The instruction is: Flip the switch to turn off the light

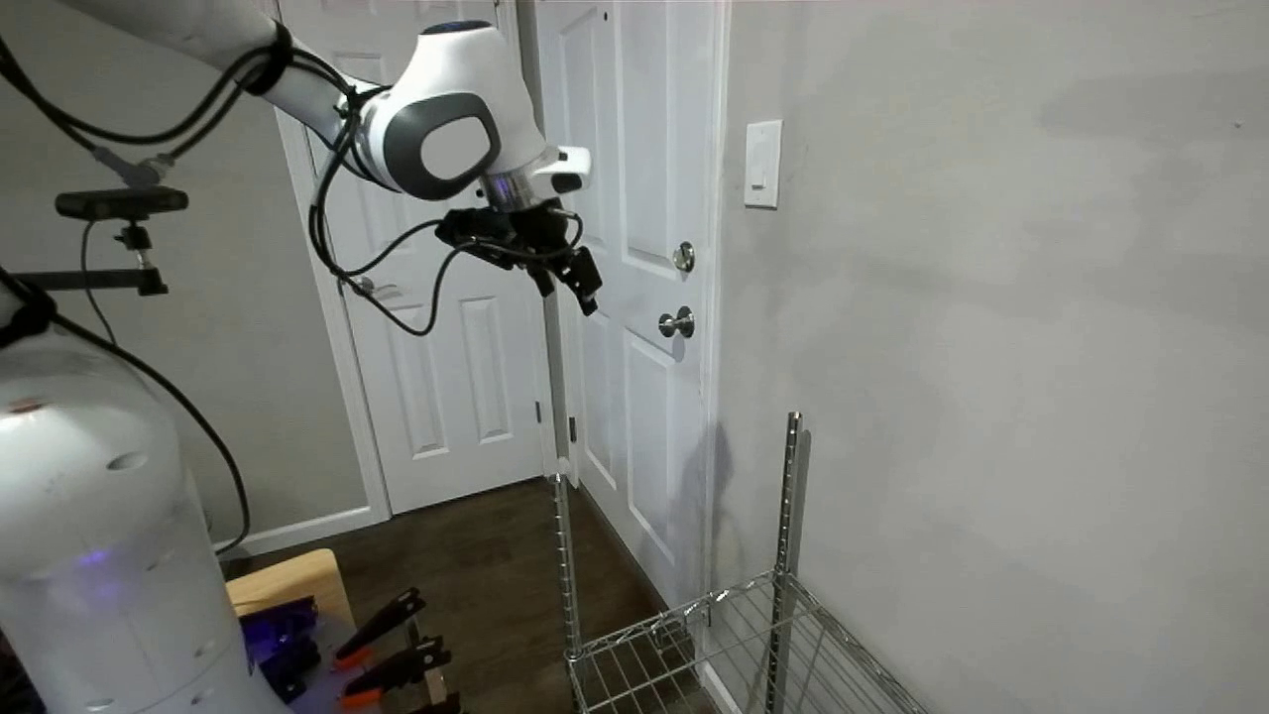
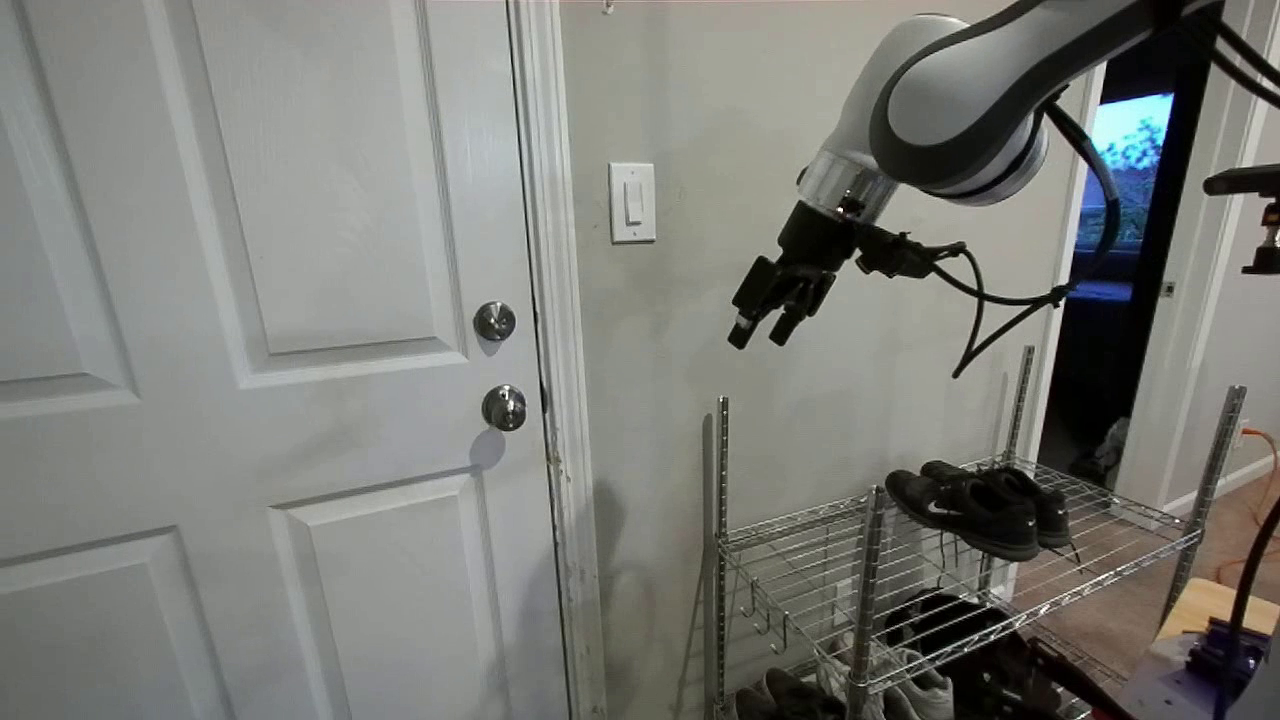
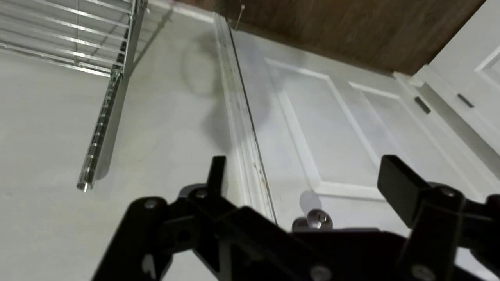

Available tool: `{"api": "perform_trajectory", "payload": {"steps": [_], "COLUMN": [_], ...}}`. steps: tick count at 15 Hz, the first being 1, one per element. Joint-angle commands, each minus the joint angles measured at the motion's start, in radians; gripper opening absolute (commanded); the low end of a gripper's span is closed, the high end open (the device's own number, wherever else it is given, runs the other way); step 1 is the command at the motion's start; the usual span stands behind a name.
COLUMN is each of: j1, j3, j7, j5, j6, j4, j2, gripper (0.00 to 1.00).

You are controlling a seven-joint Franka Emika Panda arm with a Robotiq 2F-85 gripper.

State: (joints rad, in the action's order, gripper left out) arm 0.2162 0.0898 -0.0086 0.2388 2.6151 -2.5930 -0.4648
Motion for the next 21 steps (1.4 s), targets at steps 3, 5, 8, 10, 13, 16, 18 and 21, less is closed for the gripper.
{"api": "perform_trajectory", "payload": {"steps": [3,5,8,10,13,16,18,21], "j1": [-0.088,-0.134,-0.218,-0.29,-0.415,-0.529,-0.591,-0.668], "j3": [0.087,0.116,0.17,0.217,0.303,0.388,0.443,0.524], "j7": [0.126,0.171,0.219,0.254,0.313,0.347,0.355,0.352], "j5": [-0.114,-0.17,-0.24,-0.286,-0.343,-0.378,-0.39,-0.403], "j6": [0.263,0.324,0.383,0.425,0.487,0.507,0.502,0.488], "j4": [0.041,0.048,0.067,0.083,0.116,0.166,0.205,0.272], "j2": [0.074,0.093,0.12,0.131,0.133,0.146,0.16,0.184], "gripper": [0.53,0.39,0.21,0.07,0.0,0.02,0.02,0.02]}}
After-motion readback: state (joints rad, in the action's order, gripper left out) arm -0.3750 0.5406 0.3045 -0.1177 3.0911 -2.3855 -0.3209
